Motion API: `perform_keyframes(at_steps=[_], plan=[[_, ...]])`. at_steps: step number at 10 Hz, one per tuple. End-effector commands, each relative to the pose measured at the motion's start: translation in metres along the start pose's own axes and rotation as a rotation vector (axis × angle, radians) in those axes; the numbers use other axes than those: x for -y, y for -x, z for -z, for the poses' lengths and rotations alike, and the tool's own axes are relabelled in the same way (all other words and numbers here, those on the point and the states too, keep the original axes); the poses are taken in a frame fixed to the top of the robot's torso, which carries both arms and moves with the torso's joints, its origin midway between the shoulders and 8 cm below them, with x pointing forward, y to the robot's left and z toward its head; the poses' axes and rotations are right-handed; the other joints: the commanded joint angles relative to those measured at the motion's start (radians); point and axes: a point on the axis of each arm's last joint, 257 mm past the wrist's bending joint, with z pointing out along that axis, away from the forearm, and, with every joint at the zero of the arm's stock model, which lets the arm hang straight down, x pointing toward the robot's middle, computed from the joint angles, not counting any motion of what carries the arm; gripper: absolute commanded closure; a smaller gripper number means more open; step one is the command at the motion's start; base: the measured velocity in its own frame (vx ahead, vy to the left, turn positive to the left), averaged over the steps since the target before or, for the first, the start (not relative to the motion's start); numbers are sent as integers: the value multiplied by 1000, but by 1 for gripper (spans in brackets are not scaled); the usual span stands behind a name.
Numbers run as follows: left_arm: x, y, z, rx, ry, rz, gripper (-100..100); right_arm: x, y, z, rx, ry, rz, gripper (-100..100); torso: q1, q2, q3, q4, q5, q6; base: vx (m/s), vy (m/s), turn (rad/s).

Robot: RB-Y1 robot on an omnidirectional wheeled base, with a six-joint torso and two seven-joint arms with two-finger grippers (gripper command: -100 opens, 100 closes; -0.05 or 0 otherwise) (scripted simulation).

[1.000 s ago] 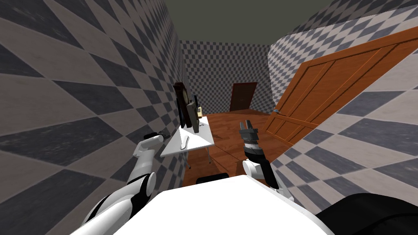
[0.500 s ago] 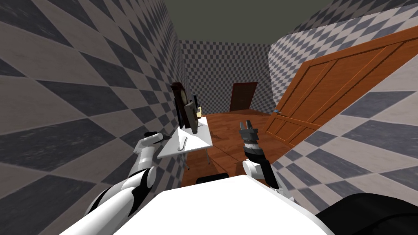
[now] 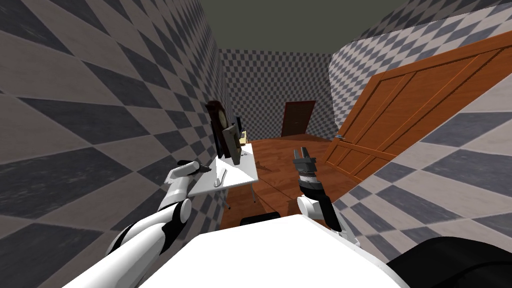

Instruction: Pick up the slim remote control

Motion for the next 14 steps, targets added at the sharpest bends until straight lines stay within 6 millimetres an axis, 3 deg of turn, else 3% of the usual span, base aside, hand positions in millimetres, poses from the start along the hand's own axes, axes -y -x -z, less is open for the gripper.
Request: perform_keyframes(at_steps=[1,6,14], plan=[[-3,5,0,36,45,53,-100,0,0,0,0,0,0,0,0,0,0,0,0,0,39,-95,1],[-27,34,-4,156,165,150,-100,0,0,0,0,0,0,0,-1,-1,0,0,0,0,38,-66,5],[-58,75,10,347,317,306,-100,0,0,0,0,0,0,0,0,0,0,0,0,0,39,-57,3]])
